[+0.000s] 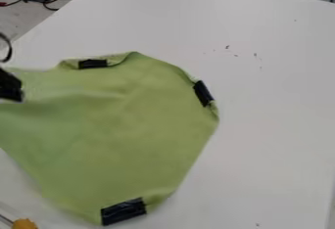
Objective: Fold the cloth left to right
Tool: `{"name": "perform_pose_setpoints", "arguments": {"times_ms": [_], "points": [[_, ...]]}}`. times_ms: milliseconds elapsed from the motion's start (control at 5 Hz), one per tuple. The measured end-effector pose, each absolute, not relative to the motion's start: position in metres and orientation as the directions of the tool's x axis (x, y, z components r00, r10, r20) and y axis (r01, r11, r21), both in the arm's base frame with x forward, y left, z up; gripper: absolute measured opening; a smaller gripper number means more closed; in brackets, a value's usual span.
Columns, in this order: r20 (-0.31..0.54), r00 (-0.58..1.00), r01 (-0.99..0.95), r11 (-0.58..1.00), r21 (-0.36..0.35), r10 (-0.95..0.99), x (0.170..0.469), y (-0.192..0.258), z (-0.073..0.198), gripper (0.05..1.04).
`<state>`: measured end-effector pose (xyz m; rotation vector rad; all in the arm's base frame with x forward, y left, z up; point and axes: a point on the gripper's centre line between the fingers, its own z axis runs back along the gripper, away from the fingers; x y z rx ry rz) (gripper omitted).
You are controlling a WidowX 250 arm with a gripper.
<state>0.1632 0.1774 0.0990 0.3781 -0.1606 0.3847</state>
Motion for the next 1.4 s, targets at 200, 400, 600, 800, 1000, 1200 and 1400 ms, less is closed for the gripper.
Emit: {"name": "perform_pose_setpoints", "arguments": {"times_ms": [200, 400, 600, 800, 1000, 1200, 1400], "points": [[0.242, 0.929, -0.349, 0.878, 0.327, 0.279, 0.195, 0.153, 0.110, 0.055], [0.230, 0.947, -0.291, 0.902, 0.318, 0.225, 0.232, 0.123, 0.115, 0.054], [0.223, 0.963, -0.219, 0.925, 0.311, 0.153, 0.266, 0.087, 0.117, 0.054], [0.215, 0.974, -0.131, 0.944, 0.302, 0.067, 0.297, 0.054, 0.114, 0.054], [0.201, 0.979, -0.040, 0.952, 0.305, -0.023, 0.327, 0.018, 0.113, 0.054], [0.193, 0.977, 0.031, 0.953, 0.301, -0.093, 0.346, -0.007, 0.111, 0.054], [0.185, 0.972, 0.090, 0.957, 0.276, -0.145, 0.360, -0.025, 0.101, 0.054]]}}
